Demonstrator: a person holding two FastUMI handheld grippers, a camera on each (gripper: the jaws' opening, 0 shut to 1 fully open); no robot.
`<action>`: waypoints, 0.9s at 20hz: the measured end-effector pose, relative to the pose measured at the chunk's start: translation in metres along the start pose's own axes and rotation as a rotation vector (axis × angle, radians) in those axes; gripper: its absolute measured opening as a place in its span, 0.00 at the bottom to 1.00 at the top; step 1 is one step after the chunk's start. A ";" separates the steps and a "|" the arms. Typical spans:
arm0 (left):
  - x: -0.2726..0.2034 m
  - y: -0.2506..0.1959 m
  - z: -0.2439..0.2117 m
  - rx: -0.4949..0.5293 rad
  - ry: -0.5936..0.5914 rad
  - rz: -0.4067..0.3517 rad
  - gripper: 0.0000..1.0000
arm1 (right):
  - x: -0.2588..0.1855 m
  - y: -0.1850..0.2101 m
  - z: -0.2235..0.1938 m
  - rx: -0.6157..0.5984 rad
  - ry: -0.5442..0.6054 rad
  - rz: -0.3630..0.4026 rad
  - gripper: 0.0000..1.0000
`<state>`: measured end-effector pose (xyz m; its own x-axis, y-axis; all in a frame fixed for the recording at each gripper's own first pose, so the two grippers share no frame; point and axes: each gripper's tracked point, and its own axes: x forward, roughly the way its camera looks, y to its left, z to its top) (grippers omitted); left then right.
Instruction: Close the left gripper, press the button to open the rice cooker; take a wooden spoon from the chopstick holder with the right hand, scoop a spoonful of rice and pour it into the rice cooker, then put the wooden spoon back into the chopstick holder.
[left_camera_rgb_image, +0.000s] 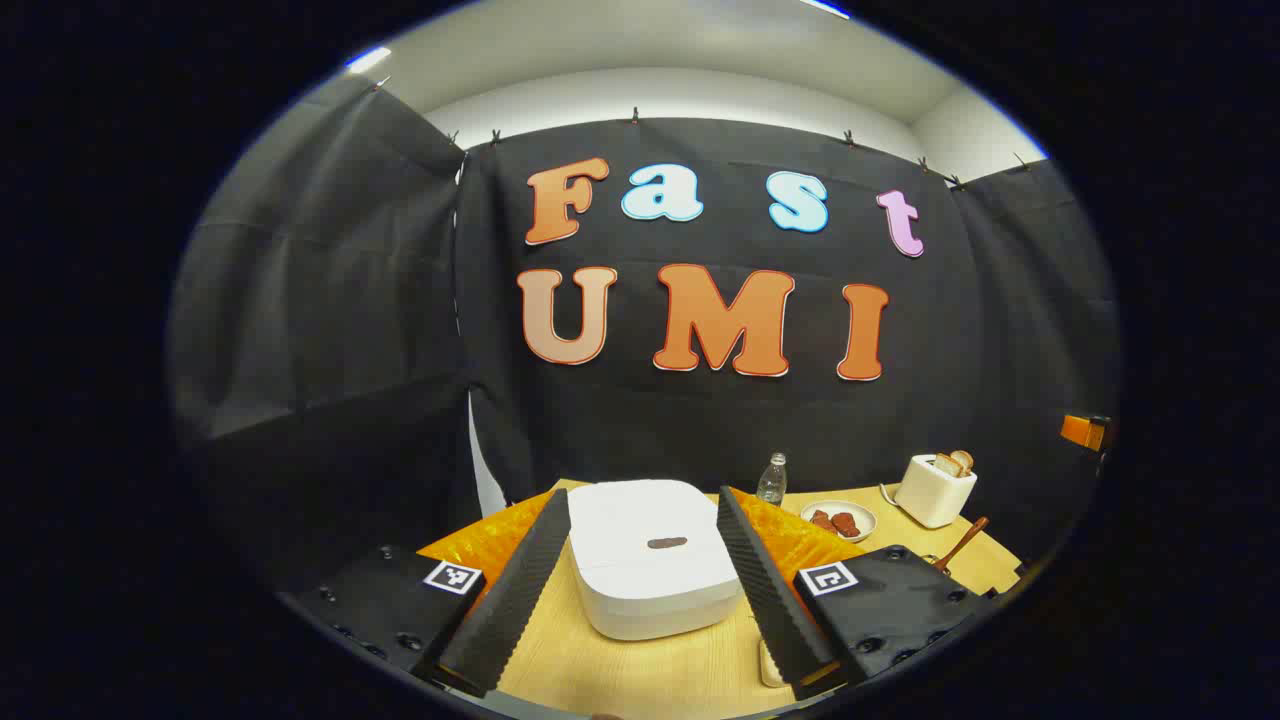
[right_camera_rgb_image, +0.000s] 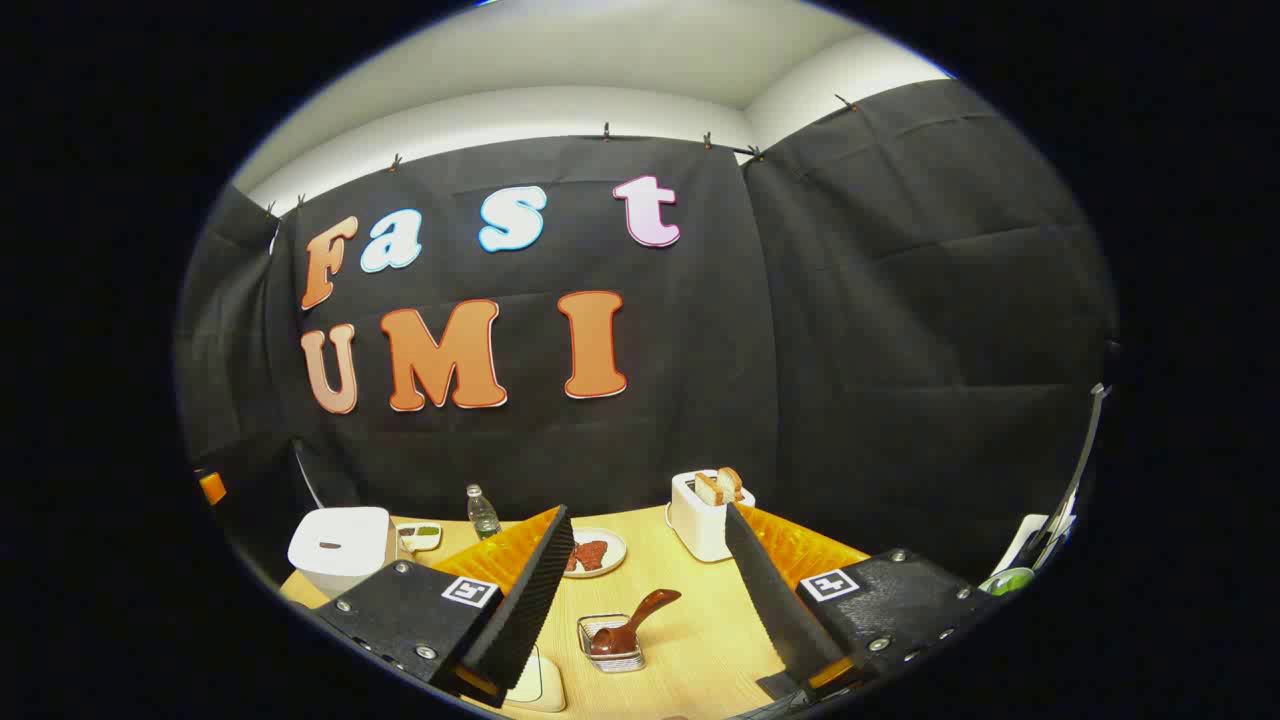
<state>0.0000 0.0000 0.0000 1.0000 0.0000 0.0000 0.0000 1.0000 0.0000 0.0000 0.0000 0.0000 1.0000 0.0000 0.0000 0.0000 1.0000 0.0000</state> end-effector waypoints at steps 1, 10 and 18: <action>0.000 0.000 0.001 -0.003 0.000 -0.003 1.00 | -0.005 0.001 0.004 -0.022 -0.010 -0.003 0.94; 0.031 -0.025 0.024 -0.022 -0.033 -0.084 1.00 | -0.029 0.008 0.021 -0.153 -0.068 -0.054 0.94; 0.019 -0.010 0.036 -0.027 -0.051 -0.049 0.99 | -0.020 0.019 0.026 -0.081 -0.062 -0.020 1.00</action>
<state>0.0189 -0.0102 0.0364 0.9975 -0.0483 0.0514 0.0497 0.9984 -0.0262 -0.0204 0.0186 0.0264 0.9979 -0.0170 0.0629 0.0221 0.9965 -0.0807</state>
